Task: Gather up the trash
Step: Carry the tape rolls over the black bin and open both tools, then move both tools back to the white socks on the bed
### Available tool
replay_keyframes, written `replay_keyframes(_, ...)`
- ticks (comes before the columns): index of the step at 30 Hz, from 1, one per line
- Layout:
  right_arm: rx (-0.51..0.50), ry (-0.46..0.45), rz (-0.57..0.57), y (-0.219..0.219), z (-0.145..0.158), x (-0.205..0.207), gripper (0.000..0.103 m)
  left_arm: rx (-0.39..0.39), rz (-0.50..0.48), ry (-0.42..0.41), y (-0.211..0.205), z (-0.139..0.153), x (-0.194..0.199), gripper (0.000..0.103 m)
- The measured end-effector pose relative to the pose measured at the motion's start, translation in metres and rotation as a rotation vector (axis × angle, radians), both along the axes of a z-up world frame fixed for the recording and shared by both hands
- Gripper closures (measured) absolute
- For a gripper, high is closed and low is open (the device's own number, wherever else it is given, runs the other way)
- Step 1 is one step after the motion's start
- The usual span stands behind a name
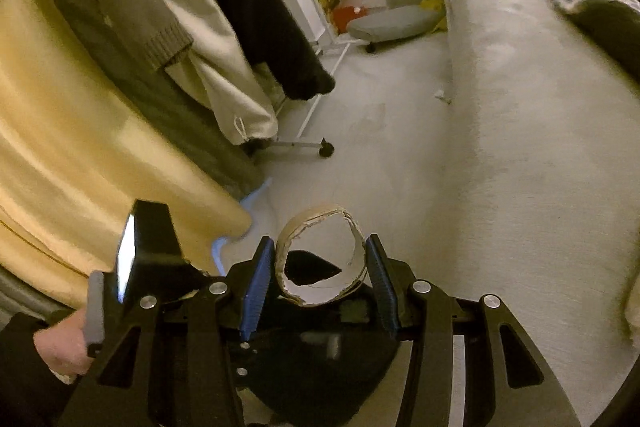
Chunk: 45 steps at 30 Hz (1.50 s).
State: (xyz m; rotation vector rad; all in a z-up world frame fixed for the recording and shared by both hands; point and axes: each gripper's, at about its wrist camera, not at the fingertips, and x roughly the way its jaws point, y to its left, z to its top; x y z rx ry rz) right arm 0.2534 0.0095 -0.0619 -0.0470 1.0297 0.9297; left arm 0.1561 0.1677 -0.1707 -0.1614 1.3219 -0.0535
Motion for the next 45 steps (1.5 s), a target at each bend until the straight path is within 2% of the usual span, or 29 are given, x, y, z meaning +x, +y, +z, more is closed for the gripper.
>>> replay_keyframes(11,-0.141,0.058,0.059,0.042,-0.046,-0.007,0.055,0.004,0.094,-0.126,0.044,0.029,-0.002,0.023)
replay_keyframes(15,-0.185,0.076,0.100,0.056,-0.062,-0.017,0.055,0.002,0.125,-0.194,0.055,0.042,-0.003,0.022)
replay_keyframes(20,-0.247,0.098,0.134,0.068,-0.081,-0.024,0.055,0.043,0.160,-0.267,0.065,0.056,-0.002,0.022)
replay_keyframes(28,-0.323,0.140,0.181,0.076,-0.107,-0.037,0.054,0.017,0.189,-0.413,0.075,0.082,-0.004,0.022)
replay_keyframes(31,-0.338,0.136,0.179,0.075,-0.109,-0.039,0.053,0.021,0.182,-0.484,0.072,0.096,-0.005,0.016)
replay_keyframes(35,-0.342,0.137,0.182,0.071,-0.107,-0.040,0.036,0.029,0.168,-0.566,0.069,0.110,-0.006,0.012)
replay_keyframes(41,-0.311,0.102,0.160,0.064,-0.093,-0.037,0.032,-0.002,0.188,-0.639,0.065,0.125,-0.004,0.010)
replay_keyframes(45,-0.252,0.057,0.139,0.049,-0.073,-0.034,0.031,-0.003,0.167,-0.687,0.051,0.137,-0.002,0.009)
